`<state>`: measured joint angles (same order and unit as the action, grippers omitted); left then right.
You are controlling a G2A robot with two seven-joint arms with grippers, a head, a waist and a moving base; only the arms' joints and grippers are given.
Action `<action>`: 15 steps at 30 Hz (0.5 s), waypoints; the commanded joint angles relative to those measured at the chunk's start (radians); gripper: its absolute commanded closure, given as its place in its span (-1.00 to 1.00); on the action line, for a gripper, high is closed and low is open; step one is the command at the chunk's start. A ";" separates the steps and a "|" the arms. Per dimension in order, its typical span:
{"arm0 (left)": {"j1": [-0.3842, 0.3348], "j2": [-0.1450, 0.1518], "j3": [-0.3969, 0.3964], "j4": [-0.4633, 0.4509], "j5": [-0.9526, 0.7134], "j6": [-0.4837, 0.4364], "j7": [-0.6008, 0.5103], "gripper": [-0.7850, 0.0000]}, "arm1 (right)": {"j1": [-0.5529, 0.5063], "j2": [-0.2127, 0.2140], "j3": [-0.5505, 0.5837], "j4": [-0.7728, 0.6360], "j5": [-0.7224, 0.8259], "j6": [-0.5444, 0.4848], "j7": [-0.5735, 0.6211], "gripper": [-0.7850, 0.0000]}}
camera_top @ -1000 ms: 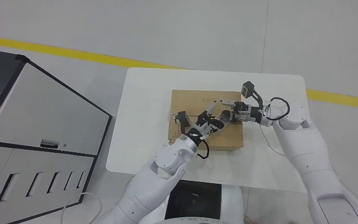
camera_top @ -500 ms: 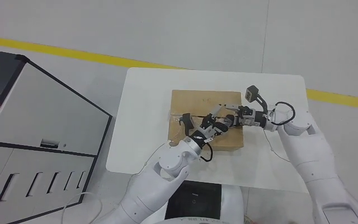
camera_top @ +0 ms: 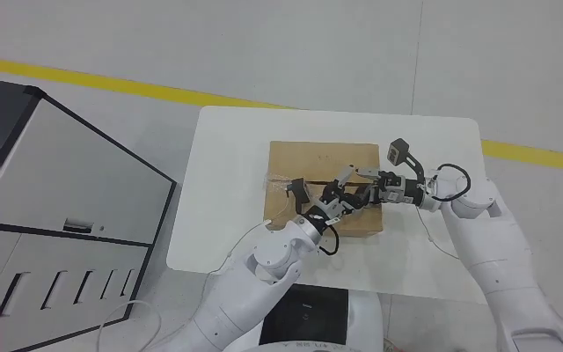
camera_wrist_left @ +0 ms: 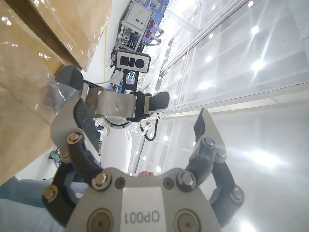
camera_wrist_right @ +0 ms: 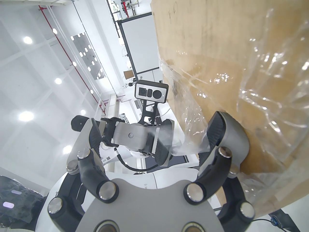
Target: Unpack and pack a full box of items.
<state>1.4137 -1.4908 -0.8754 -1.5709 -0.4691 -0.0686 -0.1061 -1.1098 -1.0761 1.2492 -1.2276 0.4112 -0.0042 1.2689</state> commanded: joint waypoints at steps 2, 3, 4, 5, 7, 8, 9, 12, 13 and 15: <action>0.001 -0.001 0.005 0.003 0.003 0.000 -0.001 -1.00 | 0.005 -0.001 -0.006 0.007 0.005 -0.005 -0.002 -1.00; 0.002 -0.002 0.006 0.003 0.005 0.001 -0.001 -1.00 | 0.008 -0.001 -0.009 0.010 0.008 -0.006 0.000 -1.00; 0.003 -0.002 0.006 0.002 0.006 0.002 -0.001 -1.00 | 0.010 -0.001 -0.012 0.014 0.009 -0.008 0.002 -1.00; 0.004 -0.002 0.005 0.001 0.008 0.002 -0.001 -1.00 | 0.013 -0.001 -0.014 0.017 0.010 -0.010 0.005 -1.00; 0.006 -0.002 0.003 -0.004 0.012 0.002 0.002 -1.00 | 0.020 -0.001 -0.017 0.023 0.011 -0.014 0.007 -1.00; 0.007 -0.002 0.003 -0.006 0.013 0.001 0.003 -1.00 | 0.022 -0.001 -0.019 0.026 0.011 -0.015 0.009 -1.00; 0.009 -0.002 0.002 -0.009 0.015 0.000 0.006 -1.00 | 0.025 -0.001 -0.020 0.029 0.011 -0.015 0.011 -1.00; 0.012 -0.002 -0.001 -0.013 0.018 -0.001 0.010 -1.00 | 0.029 0.001 -0.021 0.034 0.009 -0.018 0.014 -1.00; 0.012 -0.002 -0.002 -0.014 0.018 -0.001 0.009 -1.00 | 0.029 0.002 -0.020 0.035 0.007 -0.018 0.015 -1.00; 0.013 -0.003 -0.002 -0.017 0.021 -0.001 0.010 -1.00 | 0.027 0.005 -0.016 0.035 0.004 -0.015 0.021 -1.00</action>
<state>1.4263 -1.4931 -0.8775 -1.5866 -0.4490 -0.0698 -0.0963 -1.0819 -1.0729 1.2316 -1.1929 0.4171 -0.0215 1.2874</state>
